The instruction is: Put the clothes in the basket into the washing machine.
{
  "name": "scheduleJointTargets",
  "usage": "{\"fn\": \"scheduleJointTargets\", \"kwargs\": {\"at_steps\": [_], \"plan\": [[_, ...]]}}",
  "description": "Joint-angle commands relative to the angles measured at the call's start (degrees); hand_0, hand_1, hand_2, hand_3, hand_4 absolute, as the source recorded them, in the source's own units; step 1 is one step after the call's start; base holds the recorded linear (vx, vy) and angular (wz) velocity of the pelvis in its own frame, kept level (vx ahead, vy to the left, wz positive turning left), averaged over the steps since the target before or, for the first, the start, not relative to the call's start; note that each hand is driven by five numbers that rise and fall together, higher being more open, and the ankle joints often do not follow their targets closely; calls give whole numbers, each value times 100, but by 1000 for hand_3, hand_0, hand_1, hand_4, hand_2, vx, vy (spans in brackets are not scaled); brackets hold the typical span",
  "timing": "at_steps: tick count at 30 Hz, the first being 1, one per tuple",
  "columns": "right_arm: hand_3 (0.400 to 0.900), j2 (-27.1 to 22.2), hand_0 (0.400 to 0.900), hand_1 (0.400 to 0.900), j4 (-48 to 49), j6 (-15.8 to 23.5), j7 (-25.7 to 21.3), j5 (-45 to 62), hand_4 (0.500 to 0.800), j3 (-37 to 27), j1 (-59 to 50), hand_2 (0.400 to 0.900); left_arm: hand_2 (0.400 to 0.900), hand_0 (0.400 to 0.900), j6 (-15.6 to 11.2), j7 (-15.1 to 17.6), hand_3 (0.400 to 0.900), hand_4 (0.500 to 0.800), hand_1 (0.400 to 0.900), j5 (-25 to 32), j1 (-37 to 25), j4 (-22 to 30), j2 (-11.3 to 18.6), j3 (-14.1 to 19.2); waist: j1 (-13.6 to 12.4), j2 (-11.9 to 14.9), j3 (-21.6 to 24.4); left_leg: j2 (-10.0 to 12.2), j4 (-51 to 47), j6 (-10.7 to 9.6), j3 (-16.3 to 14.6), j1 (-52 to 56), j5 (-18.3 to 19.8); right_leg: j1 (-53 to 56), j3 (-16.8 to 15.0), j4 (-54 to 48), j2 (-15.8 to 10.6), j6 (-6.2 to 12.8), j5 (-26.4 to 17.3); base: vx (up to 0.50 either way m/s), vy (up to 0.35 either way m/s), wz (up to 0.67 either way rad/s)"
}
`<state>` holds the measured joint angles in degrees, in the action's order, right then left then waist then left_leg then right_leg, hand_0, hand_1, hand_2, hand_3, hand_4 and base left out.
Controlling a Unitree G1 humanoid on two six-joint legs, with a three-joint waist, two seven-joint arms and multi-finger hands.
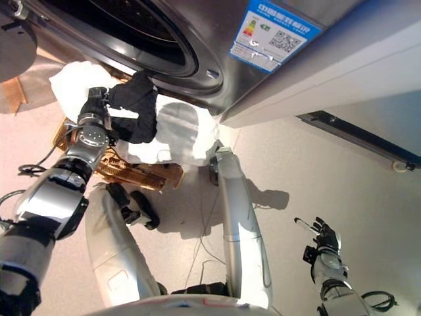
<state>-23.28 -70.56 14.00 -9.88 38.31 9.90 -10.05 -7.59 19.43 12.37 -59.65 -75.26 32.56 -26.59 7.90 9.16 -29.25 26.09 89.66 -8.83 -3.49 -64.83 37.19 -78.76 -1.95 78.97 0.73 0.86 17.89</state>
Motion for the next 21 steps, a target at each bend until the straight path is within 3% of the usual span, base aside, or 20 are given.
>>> {"fn": "scheduleJointTargets", "kwargs": {"at_steps": [1, 10, 21], "plan": [[900, -260, 900, 900, -96, 115, -304, 239, 800, -54, 912, 900, 400, 400, -186, -12, 400, 500, 400, 102, -11, -95, -370, -233, 120, 137, 494, -175, -231, -8, -11, 894, 103, 259, -229, -100, -149, 676, 423, 24, -27, 6], [900, -262, 900, 900, -126, 108, -263, 186, 800, -107, 967, 900, 400, 400, -256, -65, 400, 500, 400, 377, 209, -113, -418, -65, 125, 89, 748, -325, -985, -63, 29, 921, -87, 543, -107, -626, -234, 587, 308, 28, -35, 13], [900, -226, 900, 900, -208, 47, -221, 70, 800, -232, 1049, 900, 400, 400, -491, -226, 400, 500, 400, 1476, 586, -3, -494, 609, 97, -73, 1011, -601, -2564, -92, -232, 1452, -645, 1350, -93, -1875, -300, 641, -133, 30, -24, 12]]}}
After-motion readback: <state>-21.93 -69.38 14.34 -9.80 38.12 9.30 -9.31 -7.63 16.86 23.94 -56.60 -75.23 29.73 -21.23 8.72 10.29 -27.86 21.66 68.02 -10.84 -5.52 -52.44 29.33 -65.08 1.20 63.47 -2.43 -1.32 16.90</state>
